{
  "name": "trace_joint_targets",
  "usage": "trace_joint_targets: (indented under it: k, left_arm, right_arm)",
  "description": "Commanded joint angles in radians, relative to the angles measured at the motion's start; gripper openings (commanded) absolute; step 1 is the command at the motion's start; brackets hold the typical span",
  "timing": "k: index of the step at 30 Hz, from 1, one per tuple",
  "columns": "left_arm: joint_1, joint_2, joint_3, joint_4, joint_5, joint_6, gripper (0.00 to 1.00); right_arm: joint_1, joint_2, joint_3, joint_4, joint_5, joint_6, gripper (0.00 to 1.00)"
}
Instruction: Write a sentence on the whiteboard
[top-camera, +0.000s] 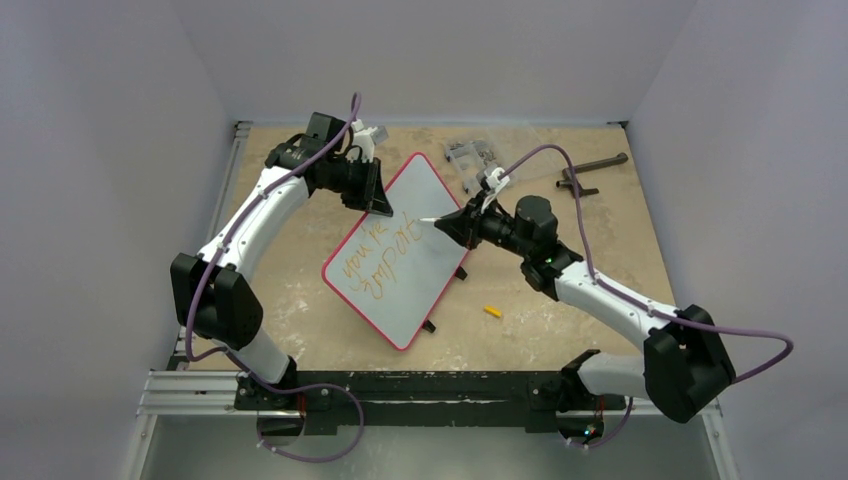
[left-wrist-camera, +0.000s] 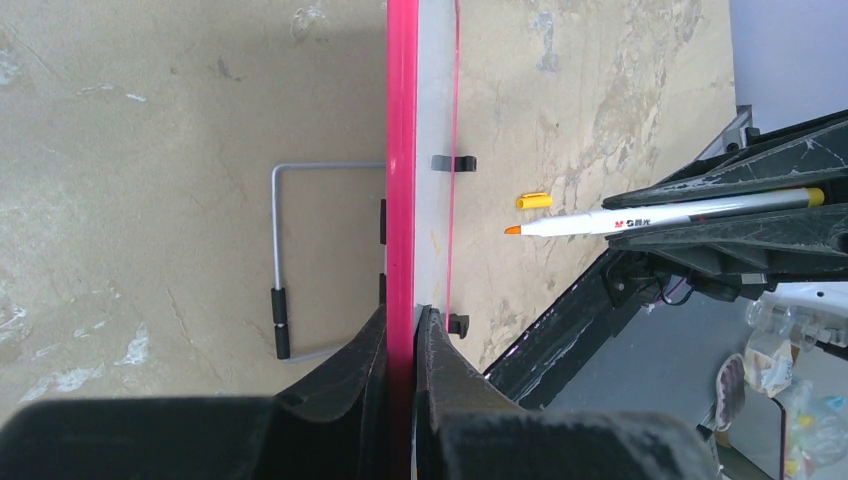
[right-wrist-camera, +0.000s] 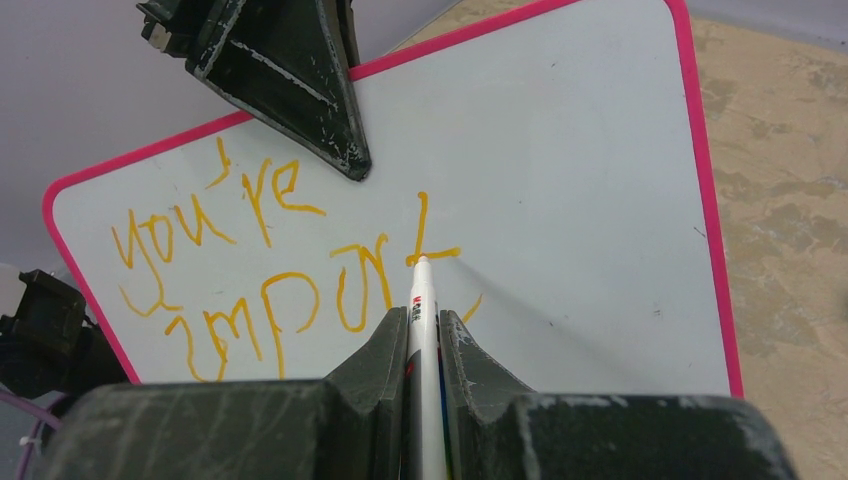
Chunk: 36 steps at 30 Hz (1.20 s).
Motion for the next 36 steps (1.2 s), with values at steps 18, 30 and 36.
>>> trace_joint_targets:
  k: [18,30,36]
  left_arm:
    - [-0.022,-0.013,0.005,-0.022,-0.156,0.081,0.0]
    - [-0.023,-0.013,0.005,-0.022,-0.153,0.082,0.0]
    - [-0.024,-0.014,0.006,-0.022,-0.153,0.082,0.0]
  right_arm:
    - [0.018,0.071,0.074,-0.034,0.252,0.006,0.0]
    - [0.017,0.153,0.136,-0.019,0.19,0.001,0.0]
    - [0.018,0.167,0.137,-0.017,0.108,-0.016,0.0]
